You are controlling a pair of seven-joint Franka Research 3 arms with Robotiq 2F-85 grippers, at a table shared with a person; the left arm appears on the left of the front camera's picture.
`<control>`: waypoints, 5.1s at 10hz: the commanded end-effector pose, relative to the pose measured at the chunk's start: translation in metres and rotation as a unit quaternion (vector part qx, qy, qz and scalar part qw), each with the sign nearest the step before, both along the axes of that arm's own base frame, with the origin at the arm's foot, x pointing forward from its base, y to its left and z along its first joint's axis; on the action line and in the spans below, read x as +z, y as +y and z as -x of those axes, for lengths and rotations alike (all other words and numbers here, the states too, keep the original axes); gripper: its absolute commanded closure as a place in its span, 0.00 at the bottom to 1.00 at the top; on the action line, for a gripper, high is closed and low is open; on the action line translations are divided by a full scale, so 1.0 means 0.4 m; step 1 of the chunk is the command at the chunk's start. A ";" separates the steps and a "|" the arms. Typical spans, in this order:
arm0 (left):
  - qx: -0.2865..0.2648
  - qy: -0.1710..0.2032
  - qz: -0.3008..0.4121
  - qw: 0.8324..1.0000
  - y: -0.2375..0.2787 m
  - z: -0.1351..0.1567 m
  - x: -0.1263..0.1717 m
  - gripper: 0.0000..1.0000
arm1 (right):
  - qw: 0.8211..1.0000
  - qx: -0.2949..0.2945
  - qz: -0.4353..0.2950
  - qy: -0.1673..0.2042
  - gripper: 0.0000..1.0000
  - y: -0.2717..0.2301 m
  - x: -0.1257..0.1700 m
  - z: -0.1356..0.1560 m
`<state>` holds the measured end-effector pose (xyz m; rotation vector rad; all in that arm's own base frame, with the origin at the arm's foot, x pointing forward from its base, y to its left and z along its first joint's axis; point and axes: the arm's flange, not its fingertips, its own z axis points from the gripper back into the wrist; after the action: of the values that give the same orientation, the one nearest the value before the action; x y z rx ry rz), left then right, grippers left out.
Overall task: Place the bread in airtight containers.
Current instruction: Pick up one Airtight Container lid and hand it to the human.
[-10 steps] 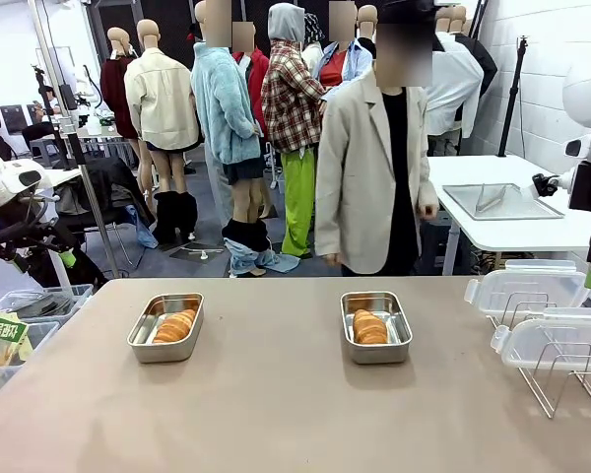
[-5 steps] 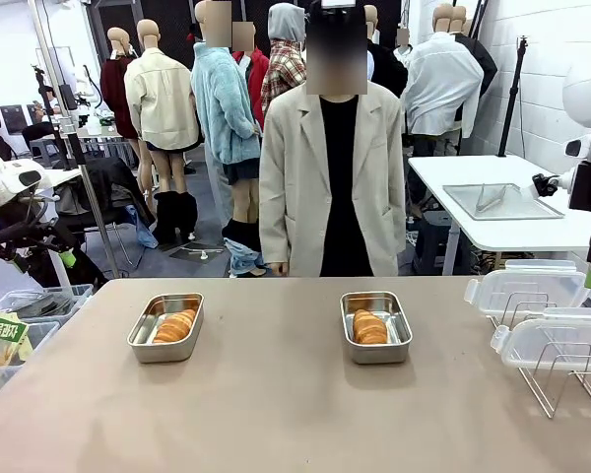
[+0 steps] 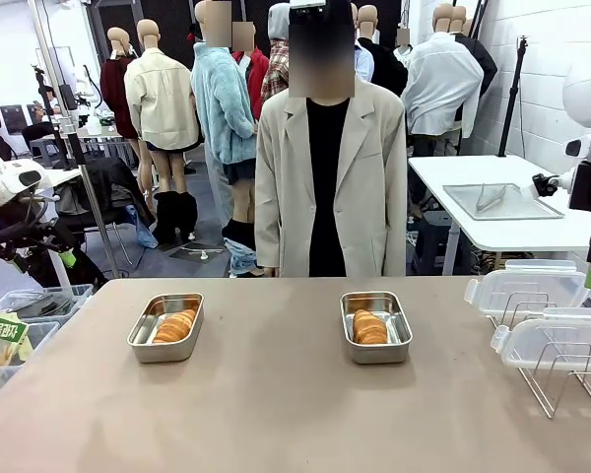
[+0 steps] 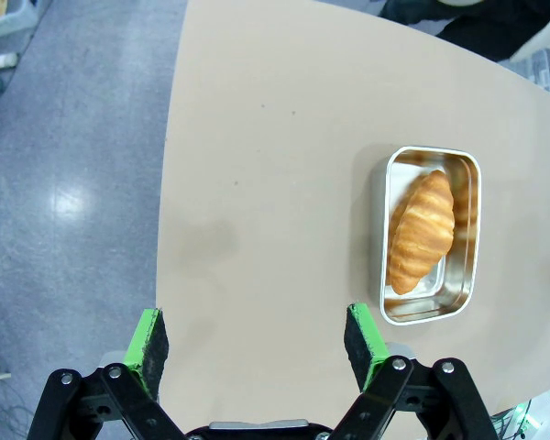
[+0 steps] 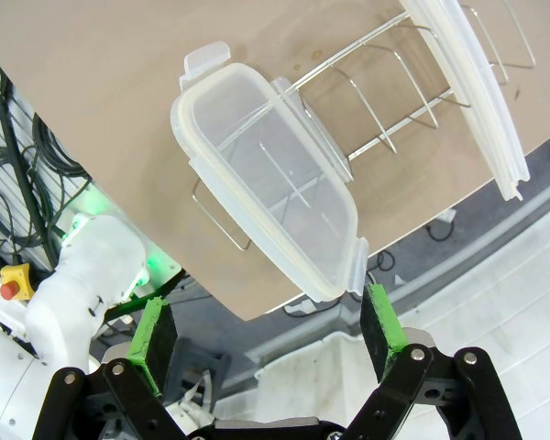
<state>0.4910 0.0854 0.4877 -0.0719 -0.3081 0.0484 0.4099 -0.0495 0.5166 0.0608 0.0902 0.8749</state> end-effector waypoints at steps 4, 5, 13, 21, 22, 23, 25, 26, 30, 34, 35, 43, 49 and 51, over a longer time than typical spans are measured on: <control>0.003 -0.004 -0.005 1.000 0.000 0.004 0.001 0.00 | 1.000 -0.004 0.002 0.005 0.00 0.006 0.007 0.000; 0.003 -0.004 -0.005 1.000 0.000 0.004 0.001 0.00 | 1.000 -0.004 0.002 0.005 0.00 0.006 0.007 0.000; 0.003 -0.004 -0.005 1.000 0.000 0.004 0.001 0.00 | 1.000 -0.004 0.002 0.005 0.00 0.006 0.007 0.000; 0.003 -0.004 -0.005 1.000 0.000 0.004 0.001 0.00 | 1.000 0.000 0.000 0.000 0.00 0.000 0.000 0.000; 0.003 -0.004 -0.005 1.000 0.000 0.004 0.001 0.00 | 1.000 0.022 0.001 -0.002 0.00 0.008 -0.009 0.030; 0.003 -0.004 -0.005 1.000 0.000 0.004 0.001 0.00 | 0.999 0.038 0.004 -0.007 0.00 0.016 -0.020 0.062; 0.003 -0.004 -0.005 1.000 0.000 0.004 0.001 0.00 | 0.995 0.075 0.034 -0.059 0.00 0.030 -0.047 0.089; 0.003 -0.004 -0.005 1.000 0.000 0.004 0.001 0.00 | 0.992 0.103 0.035 -0.059 0.00 0.037 -0.065 0.085; 0.003 -0.004 -0.005 1.000 0.000 0.004 0.001 0.00 | 0.975 0.194 0.061 -0.094 0.00 0.096 -0.127 0.023; 0.003 -0.004 -0.005 1.000 0.000 0.004 0.001 0.00 | 0.968 0.229 0.081 -0.058 0.00 0.130 -0.173 -0.011; 0.003 -0.004 -0.005 1.000 0.000 0.004 0.001 0.00 | 0.967 0.233 0.089 -0.056 0.00 0.136 -0.183 -0.021; 0.003 -0.004 -0.005 1.000 0.000 0.004 0.001 0.00 | 0.967 0.226 0.109 -0.044 0.85 0.149 -0.222 -0.026; 0.003 -0.004 -0.005 1.000 0.000 0.004 0.001 0.00 | 0.968 0.225 0.106 -0.044 1.00 0.148 -0.211 -0.012; 0.003 -0.004 -0.005 1.000 0.000 0.004 0.001 0.00 | 0.968 0.221 0.108 -0.050 1.00 0.150 -0.205 -0.004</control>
<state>0.4910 0.0851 0.4878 -0.0719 -0.3083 0.0477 0.4157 0.0093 0.4332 -0.1789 0.0999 1.3337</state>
